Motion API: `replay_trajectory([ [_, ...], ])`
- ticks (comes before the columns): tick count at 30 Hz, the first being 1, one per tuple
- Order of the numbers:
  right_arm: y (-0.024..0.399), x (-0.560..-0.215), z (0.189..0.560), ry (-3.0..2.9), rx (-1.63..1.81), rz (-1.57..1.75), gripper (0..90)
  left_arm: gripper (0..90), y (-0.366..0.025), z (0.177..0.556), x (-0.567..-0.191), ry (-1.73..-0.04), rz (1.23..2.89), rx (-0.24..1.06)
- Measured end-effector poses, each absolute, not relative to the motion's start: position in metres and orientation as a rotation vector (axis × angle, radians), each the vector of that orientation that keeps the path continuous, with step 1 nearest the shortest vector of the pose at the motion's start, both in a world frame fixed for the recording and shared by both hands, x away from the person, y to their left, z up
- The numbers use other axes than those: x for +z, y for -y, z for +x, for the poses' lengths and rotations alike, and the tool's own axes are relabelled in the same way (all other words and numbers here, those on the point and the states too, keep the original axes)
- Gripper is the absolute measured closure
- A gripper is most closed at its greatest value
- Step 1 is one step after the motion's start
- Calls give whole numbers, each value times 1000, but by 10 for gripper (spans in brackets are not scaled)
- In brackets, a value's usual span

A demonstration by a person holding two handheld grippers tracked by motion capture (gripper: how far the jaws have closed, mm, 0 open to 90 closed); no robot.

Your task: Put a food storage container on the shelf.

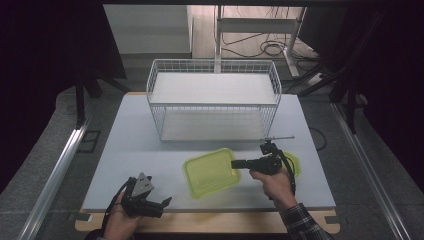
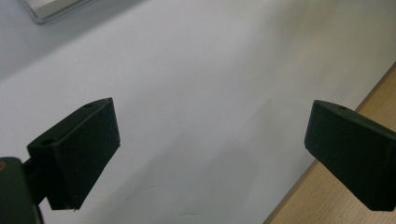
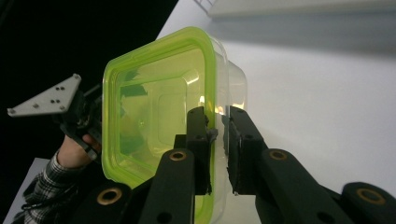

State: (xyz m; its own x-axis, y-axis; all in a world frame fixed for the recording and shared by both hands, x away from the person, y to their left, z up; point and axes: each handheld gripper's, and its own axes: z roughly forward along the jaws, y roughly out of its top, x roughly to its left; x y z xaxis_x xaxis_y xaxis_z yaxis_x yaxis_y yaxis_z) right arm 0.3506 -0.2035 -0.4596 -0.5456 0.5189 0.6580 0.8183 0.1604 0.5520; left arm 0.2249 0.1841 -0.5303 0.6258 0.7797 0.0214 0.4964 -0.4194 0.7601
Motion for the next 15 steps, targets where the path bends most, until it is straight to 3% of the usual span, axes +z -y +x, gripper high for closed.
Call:
replay_trajectory([
  [15, 209, -429, 369, 2114, -1411, -1303, 801, 24, -184, 226, -531, -997, 2100, 475],
])
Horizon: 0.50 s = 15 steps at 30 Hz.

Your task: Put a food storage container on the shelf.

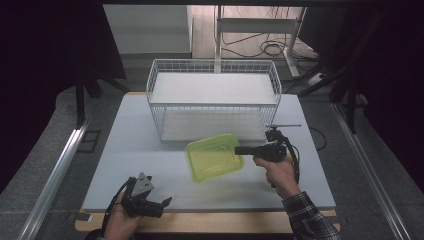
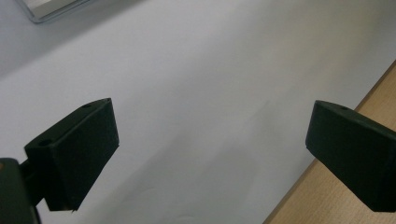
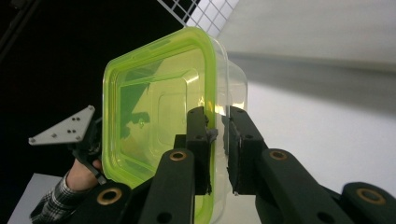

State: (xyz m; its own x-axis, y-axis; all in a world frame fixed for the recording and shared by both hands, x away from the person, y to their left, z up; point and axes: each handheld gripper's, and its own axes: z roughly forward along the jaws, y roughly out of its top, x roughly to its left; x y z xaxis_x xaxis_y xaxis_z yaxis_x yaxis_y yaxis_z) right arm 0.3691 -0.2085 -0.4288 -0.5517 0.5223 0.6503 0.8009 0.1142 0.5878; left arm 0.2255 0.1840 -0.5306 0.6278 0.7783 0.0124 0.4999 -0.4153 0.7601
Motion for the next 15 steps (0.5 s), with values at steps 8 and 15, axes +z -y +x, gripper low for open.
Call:
replay_trajectory([
  [8, 207, -410, 379, 2126, -1452, -1301, 801, 24, -184, 226, -531, -994, 2106, 473],
  [15, 207, -399, 387, 2089, -1478, -1310, 801, 23, -184, 226, -531, -994, 2107, 474],
])
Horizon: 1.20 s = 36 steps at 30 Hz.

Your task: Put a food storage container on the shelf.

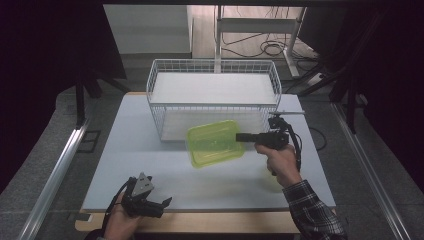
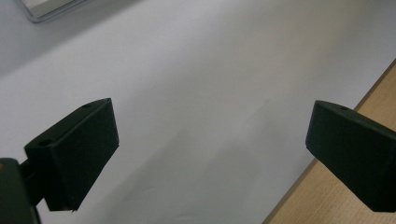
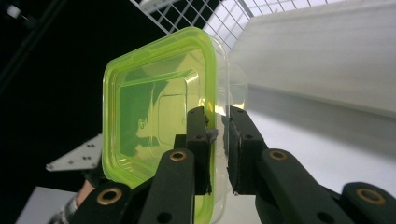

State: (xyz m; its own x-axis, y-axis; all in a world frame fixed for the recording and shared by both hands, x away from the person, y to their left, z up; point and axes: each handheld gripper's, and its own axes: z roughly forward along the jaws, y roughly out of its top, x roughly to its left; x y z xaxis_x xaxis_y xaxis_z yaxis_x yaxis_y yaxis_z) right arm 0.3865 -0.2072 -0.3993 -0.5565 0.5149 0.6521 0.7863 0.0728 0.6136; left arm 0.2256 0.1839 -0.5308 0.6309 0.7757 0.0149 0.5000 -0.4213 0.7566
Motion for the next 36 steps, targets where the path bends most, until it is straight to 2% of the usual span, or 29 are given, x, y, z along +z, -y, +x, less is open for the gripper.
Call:
replay_trajectory([
  [24, 195, -337, 415, 2115, -1588, -1367, 802, 23, -183, 226, -531, -988, 2112, 475],
  [36, 197, -324, 431, 2089, -1621, -1419, 802, 22, -185, 226, -530, -984, 2084, 458],
])
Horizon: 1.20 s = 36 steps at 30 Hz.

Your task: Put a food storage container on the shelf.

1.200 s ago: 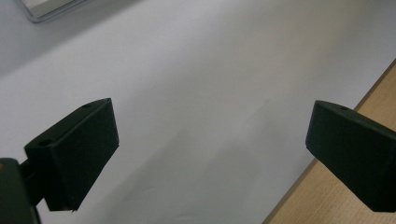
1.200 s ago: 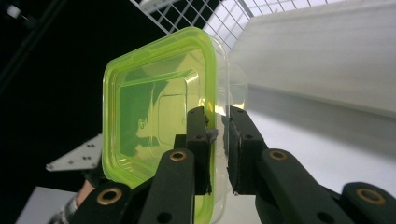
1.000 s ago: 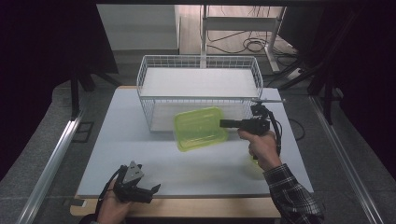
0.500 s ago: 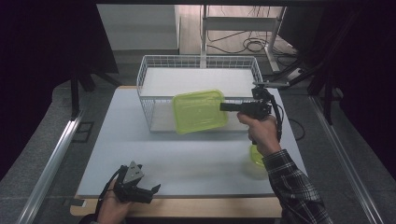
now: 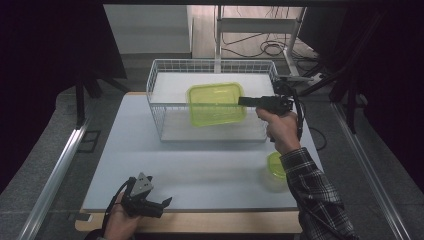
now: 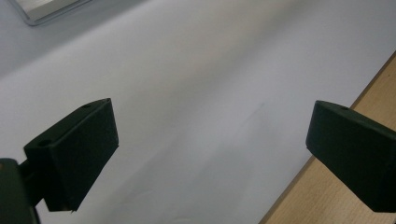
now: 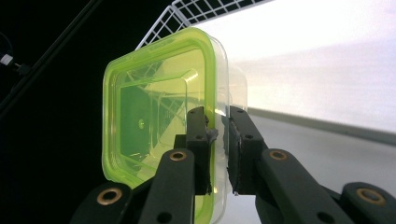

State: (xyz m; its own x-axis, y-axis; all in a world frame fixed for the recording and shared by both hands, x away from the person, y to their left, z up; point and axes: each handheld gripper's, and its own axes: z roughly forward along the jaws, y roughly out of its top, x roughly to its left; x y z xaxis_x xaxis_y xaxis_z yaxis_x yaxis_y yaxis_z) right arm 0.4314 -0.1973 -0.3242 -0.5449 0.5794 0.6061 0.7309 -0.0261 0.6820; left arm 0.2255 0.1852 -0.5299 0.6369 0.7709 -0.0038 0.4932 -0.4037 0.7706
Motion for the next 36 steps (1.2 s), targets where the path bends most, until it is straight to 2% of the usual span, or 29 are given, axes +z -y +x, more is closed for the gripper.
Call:
replay_trajectory([
  [19, 187, -301, 462, 2101, -1664, -1544, 801, 22, -185, 226, -531, -983, 2091, 450],
  [36, 180, -306, 479, 2129, -1637, -1643, 798, 22, -184, 226, -531, -978, 2101, 447],
])
